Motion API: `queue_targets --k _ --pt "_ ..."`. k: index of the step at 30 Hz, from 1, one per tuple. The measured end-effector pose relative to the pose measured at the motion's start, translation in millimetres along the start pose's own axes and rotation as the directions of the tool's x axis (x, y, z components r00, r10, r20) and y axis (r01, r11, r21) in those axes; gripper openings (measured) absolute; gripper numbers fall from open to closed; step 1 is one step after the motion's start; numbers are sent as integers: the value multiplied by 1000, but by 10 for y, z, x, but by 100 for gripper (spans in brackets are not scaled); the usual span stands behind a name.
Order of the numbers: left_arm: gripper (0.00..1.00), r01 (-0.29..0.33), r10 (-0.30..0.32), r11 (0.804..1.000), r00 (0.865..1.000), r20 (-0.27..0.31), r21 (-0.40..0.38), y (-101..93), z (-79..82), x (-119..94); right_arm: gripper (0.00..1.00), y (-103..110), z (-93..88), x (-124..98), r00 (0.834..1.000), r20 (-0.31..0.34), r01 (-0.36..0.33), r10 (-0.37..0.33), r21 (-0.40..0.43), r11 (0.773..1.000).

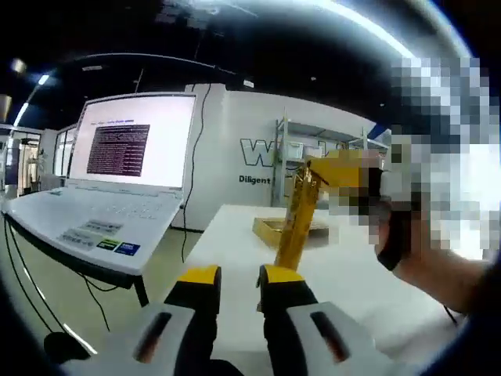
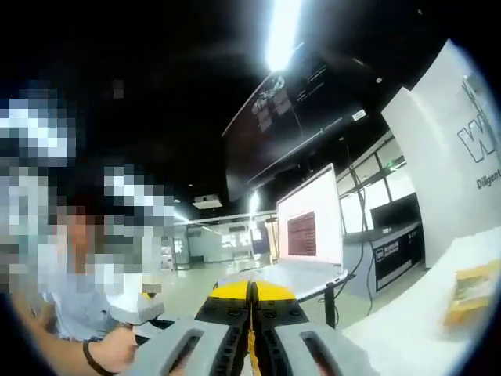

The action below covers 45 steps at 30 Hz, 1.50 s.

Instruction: Tear open the coffee pouch, take out the coffee, and pour the coffee from the pouch into the cup

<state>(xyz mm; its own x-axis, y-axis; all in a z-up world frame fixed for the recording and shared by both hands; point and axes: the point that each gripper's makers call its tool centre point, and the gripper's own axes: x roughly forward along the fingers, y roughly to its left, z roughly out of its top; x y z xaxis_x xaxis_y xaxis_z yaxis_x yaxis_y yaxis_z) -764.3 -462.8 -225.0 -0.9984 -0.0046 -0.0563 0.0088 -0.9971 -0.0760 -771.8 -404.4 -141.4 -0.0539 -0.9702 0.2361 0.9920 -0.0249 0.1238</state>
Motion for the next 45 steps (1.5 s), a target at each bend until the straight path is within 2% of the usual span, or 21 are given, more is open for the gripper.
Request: queue_targets --k 2,3,4,5,7,9,13,14,15,17,20,25,27,28,29,31,32,33,36,45 --pt "25 5 -5 1000 1000 21 -3 -37 0 -36 1 23 14 4 1000 7 -6 6 7 1000" --pt "26 16 -16 1000 999 41 -3 -63 21 -54 1 30 18 4 1000 10 -8 8 11 1000" --pt "27 24 -25 1000 996 87 4 -81 83 -74 1 29 18 6 1000 11 -8 8 13 1000" --pt "29 18 -19 1000 995 93 4 -76 82 -103 1 -4 19 24 1000 11 -8 8 18 1000" --pt "30 29 -33 999 987 156 30 -115 167 -151 1 -38 18 41 1000 15 -11 10 30 999" --pt "35 36 -46 998 982 185 54 -108 214 -140 1 -67 -6 64 1000 13 -8 8 35 999" --pt "44 39 -60 994 977 207 101 -200 254 -129 1 -88 -75 84 1000 3 -7 7 45 999" --pt "46 25 -55 987 981 187 160 -221 227 -105 1 -96 -85 86 1000 0 -6 6 47 999" --pt "48 22 -56 983 982 180 185 -238 215 -93 1 -98 -90 86 1000 -1 -6 6 49 999" --pt "51 -16 -34 952 987 157 306 -279 165 -64 0 -96 -98 90 1000 -5 -8 8 51 999" --pt "55 -51 -16 895 989 147 442 -355 160 -18 0 -76 -126 102 1000 -16 -13 14 50 999" --pt "56 -129 53 780 989 140 613 -367 107 -9 0 -38 -157 114 999 -26 -18 19 47 999" --pt "57 -168 83 715 984 157 679 -322 113 2 0 -27 -148 104 999 -26 -17 18 42 999" --pt "57 -182 94 676 982 161 714 -260 104 -1 0 -27 -132 95 1000 -23 -16 17 42 999" --pt "58 -191 95 649 981 170 736 -255 111 -6 0 -28 -123 87 1000 -21 -15 16 40 999" --pt "61 -204 103 578 979 177 790 -312 91 -32 0 -37 -107 76 1000 -18 -11 12 38 999" --pt "61 -214 110 535 977 184 817 -313 95 -47 0 -45 -99 71 1000 -15 -8 9 38 999" --pt "61 -209 100 512 978 184 833 -339 84 -51 0 -57 -94 69 1000 -13 -6 6 38 999" --pt "60 -206 106 504 979 176 839 -362 48 -62 0 -91 -87 57 1000 -9 5 -5 35 999" --pt "60 -205 117 497 979 169 843 -349 16 -179 0 -279 -149 94 999 -20 41 -41 38 998"
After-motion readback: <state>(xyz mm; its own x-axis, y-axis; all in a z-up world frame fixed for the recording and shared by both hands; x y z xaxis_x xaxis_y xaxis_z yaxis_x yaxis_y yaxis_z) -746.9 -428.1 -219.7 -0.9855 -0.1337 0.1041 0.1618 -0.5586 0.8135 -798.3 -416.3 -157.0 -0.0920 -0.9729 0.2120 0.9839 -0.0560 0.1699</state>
